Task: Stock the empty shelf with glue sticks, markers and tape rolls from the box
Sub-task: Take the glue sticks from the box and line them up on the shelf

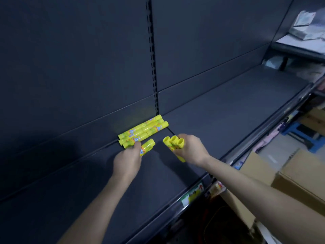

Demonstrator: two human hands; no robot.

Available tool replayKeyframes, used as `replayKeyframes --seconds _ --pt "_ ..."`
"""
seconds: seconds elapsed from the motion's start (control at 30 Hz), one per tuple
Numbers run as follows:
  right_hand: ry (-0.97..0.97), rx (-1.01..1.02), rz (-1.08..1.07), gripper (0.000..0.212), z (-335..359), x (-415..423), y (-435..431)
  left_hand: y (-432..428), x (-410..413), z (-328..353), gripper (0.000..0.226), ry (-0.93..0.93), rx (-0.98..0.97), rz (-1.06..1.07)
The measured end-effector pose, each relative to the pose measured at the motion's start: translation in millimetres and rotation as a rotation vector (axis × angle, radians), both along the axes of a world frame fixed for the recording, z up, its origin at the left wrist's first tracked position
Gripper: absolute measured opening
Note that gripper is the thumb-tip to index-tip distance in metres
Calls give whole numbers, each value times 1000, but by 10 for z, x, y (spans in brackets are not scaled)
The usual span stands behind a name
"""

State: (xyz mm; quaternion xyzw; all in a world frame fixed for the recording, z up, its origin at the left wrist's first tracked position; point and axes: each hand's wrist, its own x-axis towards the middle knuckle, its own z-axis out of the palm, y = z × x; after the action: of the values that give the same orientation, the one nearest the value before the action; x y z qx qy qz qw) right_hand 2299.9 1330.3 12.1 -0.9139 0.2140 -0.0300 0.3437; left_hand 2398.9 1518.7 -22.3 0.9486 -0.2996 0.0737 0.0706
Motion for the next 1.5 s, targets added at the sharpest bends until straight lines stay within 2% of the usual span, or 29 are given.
replayKeyframes --seconds 0.1,0.17,0.23,0.3,0.4,0.5,0.57,0.73,0.83,0.93,1.13,1.37,1.43,1.5 --pt "-7 -141 68 15 -158 196 37 61 152 -116 51 -81 103 -35" --pt "-9 -324 133 4 -281 306 34 78 214 -182 53 -101 102 -45" --pt "10 -486 180 18 -377 387 37 89 234 -218 49 -115 92 -68" --pt "27 -562 211 30 -435 449 48 91 233 -252 46 -142 87 -66" --pt "-49 -684 246 36 -531 521 68 90 222 -316 43 -135 64 -68" --pt "-49 -733 287 41 -658 538 45 132 184 -401 47 -46 61 -62" --pt "26 -699 333 46 -684 522 31 158 164 -408 53 28 35 -62" --pt "198 -583 448 82 -587 427 17 200 63 -410 71 115 -21 -54" --pt "223 -543 505 97 -525 353 -39 252 -42 -408 77 241 -120 16" --pt "253 -467 461 108 -479 303 -103 301 -104 -375 86 360 -283 140" --pt "264 -111 209 100 -479 355 -232 190 -41 -453 101 517 -521 254" --pt "180 -11 167 62 -562 714 -316 -17 180 -473 106 568 -622 320" --pt "178 37 186 59 -547 812 -358 -62 223 -468 109 582 -621 331" --pt "186 67 223 65 -536 894 -410 -97 247 -473 114 597 -616 333"
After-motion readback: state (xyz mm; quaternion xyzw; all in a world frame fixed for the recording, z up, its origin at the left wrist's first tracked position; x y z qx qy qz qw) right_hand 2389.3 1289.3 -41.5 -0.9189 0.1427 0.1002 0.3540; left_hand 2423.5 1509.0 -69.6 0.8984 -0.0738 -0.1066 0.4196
